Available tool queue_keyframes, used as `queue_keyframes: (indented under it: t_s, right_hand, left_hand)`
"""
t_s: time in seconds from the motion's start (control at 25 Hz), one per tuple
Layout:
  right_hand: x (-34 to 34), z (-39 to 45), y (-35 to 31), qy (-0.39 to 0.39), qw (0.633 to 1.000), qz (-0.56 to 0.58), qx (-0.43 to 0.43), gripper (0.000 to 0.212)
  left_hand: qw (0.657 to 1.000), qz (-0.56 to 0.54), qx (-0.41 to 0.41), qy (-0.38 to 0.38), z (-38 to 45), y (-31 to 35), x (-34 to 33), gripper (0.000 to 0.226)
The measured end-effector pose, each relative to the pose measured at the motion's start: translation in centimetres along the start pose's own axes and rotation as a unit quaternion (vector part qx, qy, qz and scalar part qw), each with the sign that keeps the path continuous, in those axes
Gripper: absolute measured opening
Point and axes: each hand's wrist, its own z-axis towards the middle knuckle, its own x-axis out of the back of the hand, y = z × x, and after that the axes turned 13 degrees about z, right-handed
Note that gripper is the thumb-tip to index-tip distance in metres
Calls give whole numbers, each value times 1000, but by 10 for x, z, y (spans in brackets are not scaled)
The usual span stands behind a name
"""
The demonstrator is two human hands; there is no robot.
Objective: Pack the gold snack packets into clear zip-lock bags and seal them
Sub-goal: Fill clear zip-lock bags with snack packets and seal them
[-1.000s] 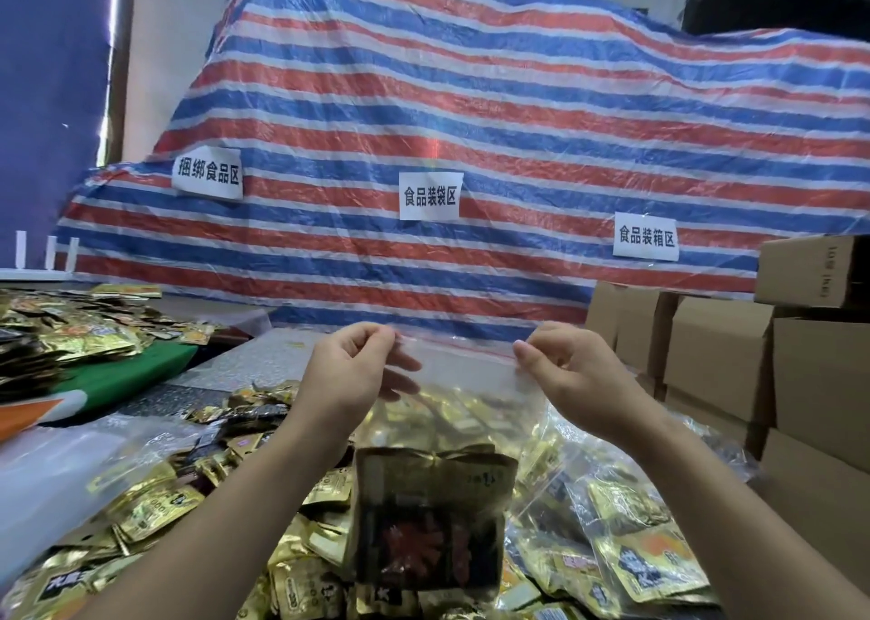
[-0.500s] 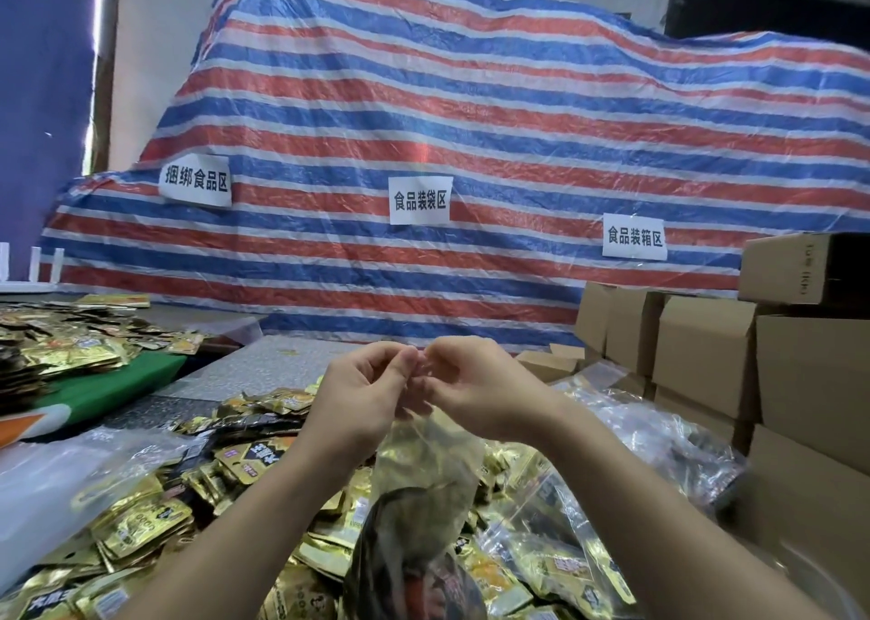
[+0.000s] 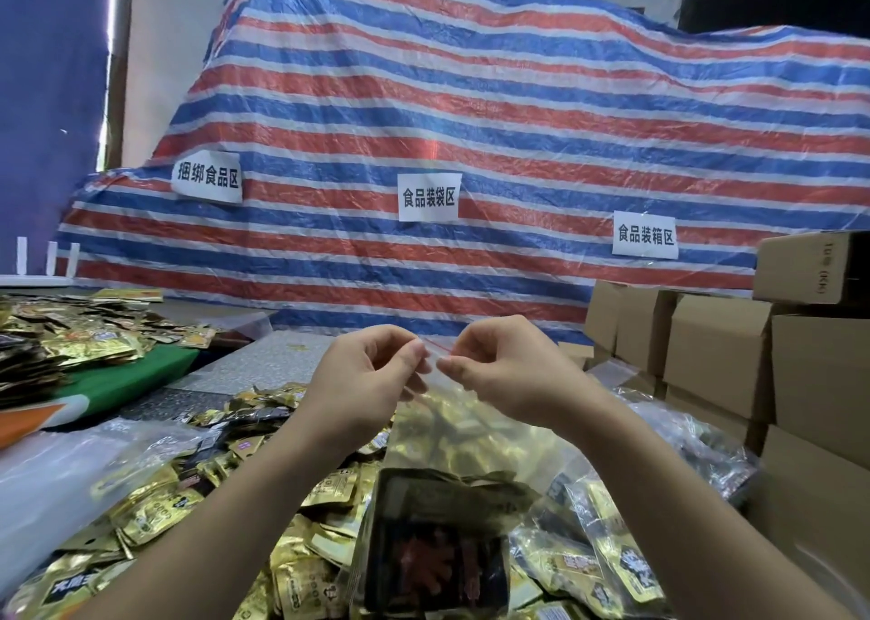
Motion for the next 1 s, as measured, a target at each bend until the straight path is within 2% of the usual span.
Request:
queue_keyframes:
  t_s: [0.36,0.64,1.0]
  right_hand:
    - [1,-7,-15,17,999,37,4,22]
    - [4,-7,-26,40,996,80,-1,19]
    - [0,-8,-21,53,998,-11,37,18]
  left_hand:
    - [994,85,-62,29,-1,12,-5,18]
    - [991,95,-79,52,0,28,-2,16]
    - [993,75,-62,65,-2,22,-1,15]
